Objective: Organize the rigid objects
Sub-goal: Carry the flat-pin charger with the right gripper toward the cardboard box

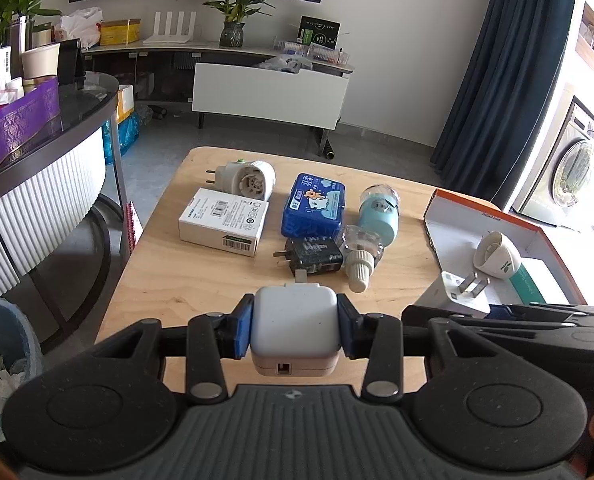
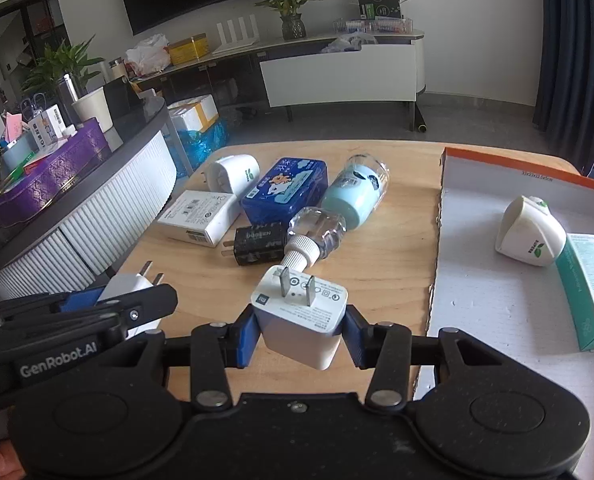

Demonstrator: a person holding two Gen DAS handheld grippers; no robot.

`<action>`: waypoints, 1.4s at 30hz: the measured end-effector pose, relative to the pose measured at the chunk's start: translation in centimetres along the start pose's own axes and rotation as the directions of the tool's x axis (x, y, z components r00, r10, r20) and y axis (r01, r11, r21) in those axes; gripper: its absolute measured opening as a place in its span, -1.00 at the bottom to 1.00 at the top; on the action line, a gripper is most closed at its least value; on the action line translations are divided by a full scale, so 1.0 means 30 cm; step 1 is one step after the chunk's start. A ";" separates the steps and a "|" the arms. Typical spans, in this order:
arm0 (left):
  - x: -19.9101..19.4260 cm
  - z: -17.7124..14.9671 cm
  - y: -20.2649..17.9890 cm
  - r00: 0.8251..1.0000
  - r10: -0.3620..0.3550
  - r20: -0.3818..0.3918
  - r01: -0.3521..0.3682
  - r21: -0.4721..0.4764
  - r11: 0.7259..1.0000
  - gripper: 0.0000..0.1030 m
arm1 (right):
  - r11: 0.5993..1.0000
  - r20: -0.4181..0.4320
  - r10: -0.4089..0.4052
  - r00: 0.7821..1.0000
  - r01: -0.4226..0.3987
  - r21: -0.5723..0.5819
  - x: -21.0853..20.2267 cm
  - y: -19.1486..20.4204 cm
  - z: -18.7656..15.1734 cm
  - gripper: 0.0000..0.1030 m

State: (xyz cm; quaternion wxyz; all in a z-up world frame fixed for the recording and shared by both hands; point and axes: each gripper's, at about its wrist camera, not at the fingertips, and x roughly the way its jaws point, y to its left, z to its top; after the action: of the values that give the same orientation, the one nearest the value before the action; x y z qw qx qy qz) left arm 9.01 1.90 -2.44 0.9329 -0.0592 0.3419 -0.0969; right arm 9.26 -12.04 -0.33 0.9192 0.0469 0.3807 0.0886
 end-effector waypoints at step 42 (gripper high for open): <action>-0.029 0.004 -0.299 0.992 -0.127 -0.017 0.128 0.118 0.985 -0.19 | 0.987 0.108 -0.130 0.986 0.119 0.105 -0.350 -0.215 -0.057 0.06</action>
State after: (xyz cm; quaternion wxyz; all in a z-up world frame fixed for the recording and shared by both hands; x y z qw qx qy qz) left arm 7.19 -6.65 -0.22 0.9250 -0.0251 0.3352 -0.1769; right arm 1.57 -20.42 4.74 0.9399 0.0729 0.3335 0.0094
